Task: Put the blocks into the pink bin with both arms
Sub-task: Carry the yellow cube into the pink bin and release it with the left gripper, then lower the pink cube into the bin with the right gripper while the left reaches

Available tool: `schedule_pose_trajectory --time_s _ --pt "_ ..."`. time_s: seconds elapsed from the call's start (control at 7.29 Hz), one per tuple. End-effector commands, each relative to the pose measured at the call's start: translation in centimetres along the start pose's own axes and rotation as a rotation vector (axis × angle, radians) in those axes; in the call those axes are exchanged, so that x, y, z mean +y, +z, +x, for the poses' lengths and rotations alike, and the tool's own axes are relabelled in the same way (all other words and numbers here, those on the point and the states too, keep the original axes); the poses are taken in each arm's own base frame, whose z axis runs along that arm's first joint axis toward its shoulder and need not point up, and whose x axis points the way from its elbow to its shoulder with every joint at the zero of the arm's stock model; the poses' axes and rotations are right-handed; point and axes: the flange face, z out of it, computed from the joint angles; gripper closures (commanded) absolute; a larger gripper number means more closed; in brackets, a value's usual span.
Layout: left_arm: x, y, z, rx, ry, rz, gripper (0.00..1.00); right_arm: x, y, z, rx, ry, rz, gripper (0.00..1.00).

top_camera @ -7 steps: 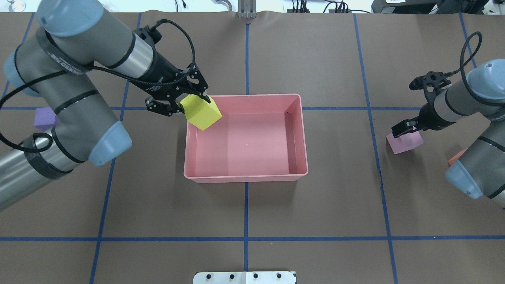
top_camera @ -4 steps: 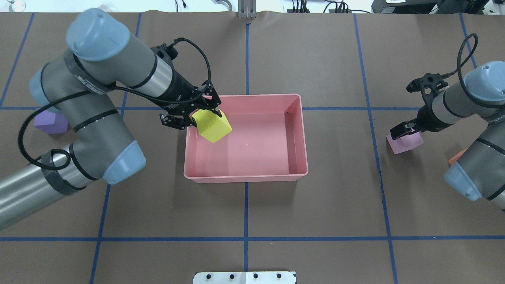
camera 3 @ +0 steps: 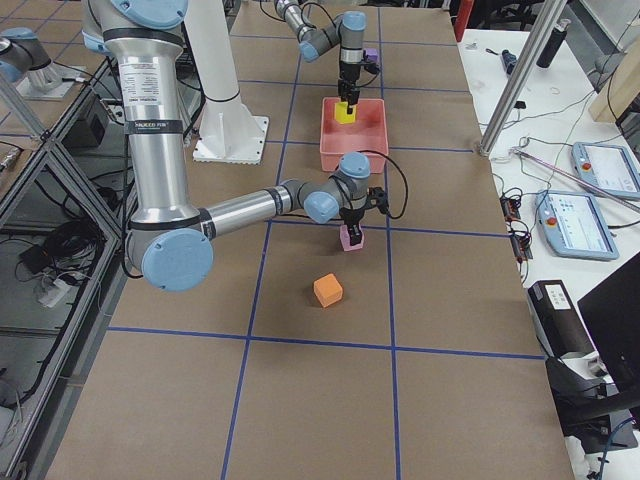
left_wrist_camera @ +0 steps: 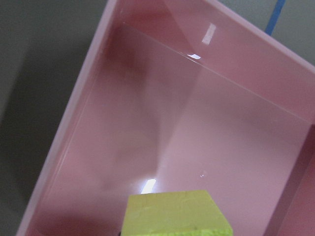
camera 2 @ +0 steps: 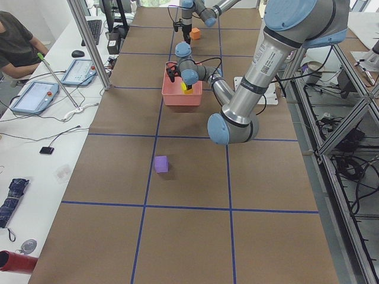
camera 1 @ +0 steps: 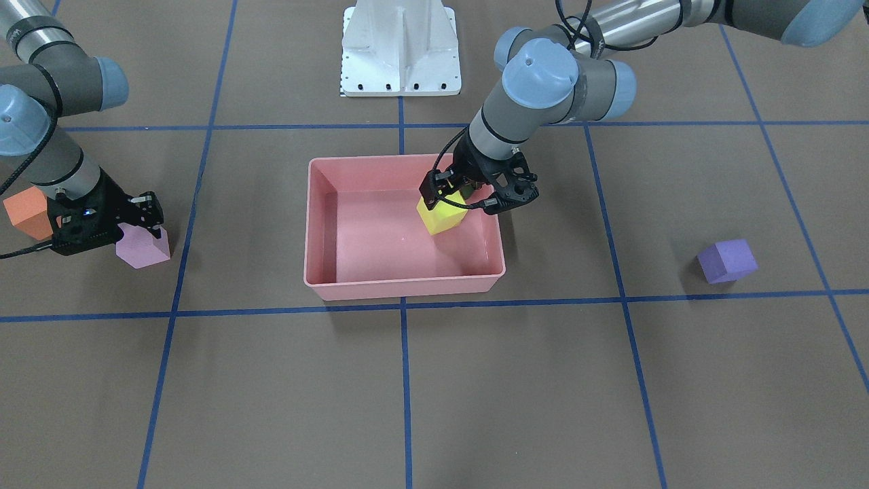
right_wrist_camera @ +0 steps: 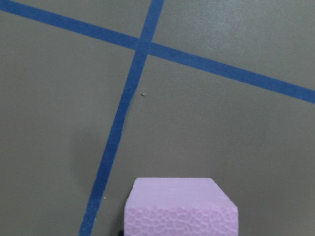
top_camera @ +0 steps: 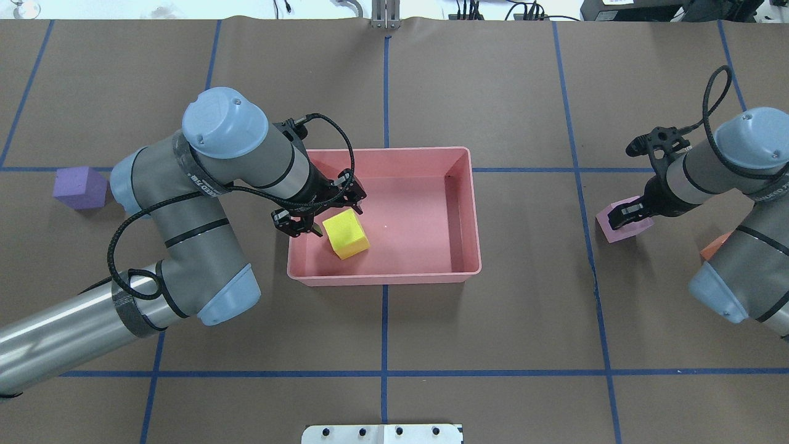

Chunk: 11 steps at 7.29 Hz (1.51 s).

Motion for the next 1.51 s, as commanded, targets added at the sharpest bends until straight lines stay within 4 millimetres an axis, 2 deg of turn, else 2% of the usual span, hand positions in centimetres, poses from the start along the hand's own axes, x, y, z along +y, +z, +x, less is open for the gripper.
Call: schedule_pose_trajectory --time_s 0.0,0.14,0.27,0.41,0.69,0.82,0.96,1.1,1.24,1.37 --pt "-2.0 -4.7 0.4 0.058 0.031 0.033 0.16 -2.2 -4.3 -2.2 -0.04 0.021 0.011 1.0" --pt "-5.2 -7.3 -3.6 0.048 0.071 0.055 0.16 -5.1 -7.6 -5.7 -0.037 0.048 0.02 1.0" --pt "-7.6 -9.1 -10.0 0.003 0.181 0.073 0.16 -7.9 -11.3 -10.4 -0.051 0.112 0.032 1.0" --pt "-10.5 -10.7 -16.5 -0.059 0.301 0.106 0.16 -10.0 -13.9 -15.1 -0.084 0.21 0.049 1.0" --pt "-18.5 -14.2 -26.2 -0.177 0.483 0.148 0.16 -10.8 -15.6 -24.7 -0.174 0.335 0.048 1.0" --pt "-23.0 -14.3 -30.5 -0.241 0.494 0.151 0.16 -10.4 -15.3 -28.9 -0.184 0.347 0.059 1.0" --pt "-26.6 -14.8 -33.7 -0.285 0.467 0.156 0.16 -9.0 -13.1 -31.9 -0.155 0.343 0.07 1.0" --pt "-28.0 -13.8 -35.4 -0.319 0.428 0.149 0.16 -8.7 -11.4 -34.1 -0.132 0.354 0.076 1.0" --pt "-28.5 -13.4 -36.2 -0.332 0.401 0.144 0.16 -7.8 -9.4 -35.5 -0.118 0.35 0.046 1.0" --pt "-29.0 -12.6 -37.4 -0.348 0.383 0.131 0.16 -7.1 -8.6 -36.0 -0.109 0.341 0.041 1.0"
